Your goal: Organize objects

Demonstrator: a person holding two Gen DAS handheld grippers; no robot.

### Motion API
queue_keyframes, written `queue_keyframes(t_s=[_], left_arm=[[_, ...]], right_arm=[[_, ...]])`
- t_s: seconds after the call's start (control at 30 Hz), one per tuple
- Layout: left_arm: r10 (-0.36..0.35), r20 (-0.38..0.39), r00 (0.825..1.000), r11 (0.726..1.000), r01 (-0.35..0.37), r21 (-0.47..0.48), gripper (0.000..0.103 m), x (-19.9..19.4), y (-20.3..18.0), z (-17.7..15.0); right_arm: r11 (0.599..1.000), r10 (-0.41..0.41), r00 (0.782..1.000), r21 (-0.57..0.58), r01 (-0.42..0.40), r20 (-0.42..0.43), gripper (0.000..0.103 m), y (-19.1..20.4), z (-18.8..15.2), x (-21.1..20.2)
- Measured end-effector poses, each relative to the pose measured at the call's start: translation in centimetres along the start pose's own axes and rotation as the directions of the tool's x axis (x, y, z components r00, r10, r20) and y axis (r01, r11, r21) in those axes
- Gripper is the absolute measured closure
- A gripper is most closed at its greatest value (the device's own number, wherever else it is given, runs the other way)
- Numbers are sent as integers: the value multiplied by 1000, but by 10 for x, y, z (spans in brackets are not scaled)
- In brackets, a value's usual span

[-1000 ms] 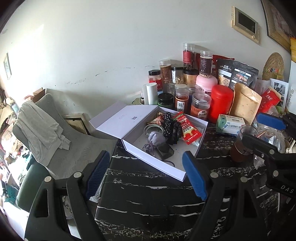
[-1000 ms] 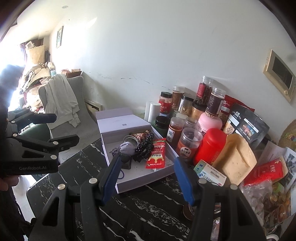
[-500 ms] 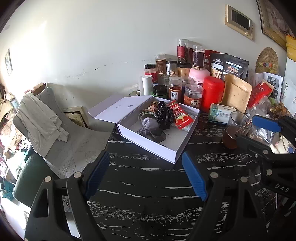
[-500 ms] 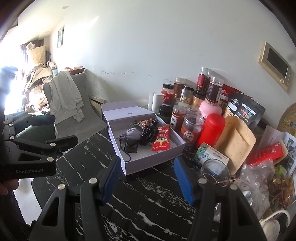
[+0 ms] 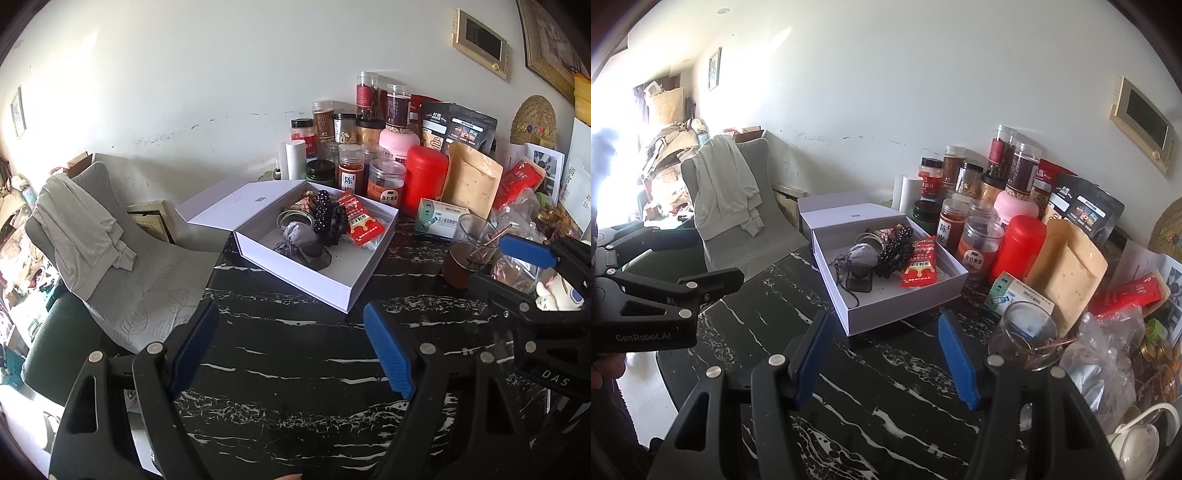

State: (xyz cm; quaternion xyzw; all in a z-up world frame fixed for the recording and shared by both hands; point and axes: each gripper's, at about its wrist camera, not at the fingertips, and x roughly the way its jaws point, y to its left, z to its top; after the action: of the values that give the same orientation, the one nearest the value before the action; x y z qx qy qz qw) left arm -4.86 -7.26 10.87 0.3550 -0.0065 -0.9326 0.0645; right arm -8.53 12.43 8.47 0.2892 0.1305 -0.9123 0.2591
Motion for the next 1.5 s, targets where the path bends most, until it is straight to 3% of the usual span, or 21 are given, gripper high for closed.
queue_keyframes(t_s=[1.5], left_arm=[[10, -37, 999, 1000, -10, -19, 23, 5, 1, -8]], right_arm=[[1000, -9, 1000, -20, 8, -20, 43, 1, -5, 2]])
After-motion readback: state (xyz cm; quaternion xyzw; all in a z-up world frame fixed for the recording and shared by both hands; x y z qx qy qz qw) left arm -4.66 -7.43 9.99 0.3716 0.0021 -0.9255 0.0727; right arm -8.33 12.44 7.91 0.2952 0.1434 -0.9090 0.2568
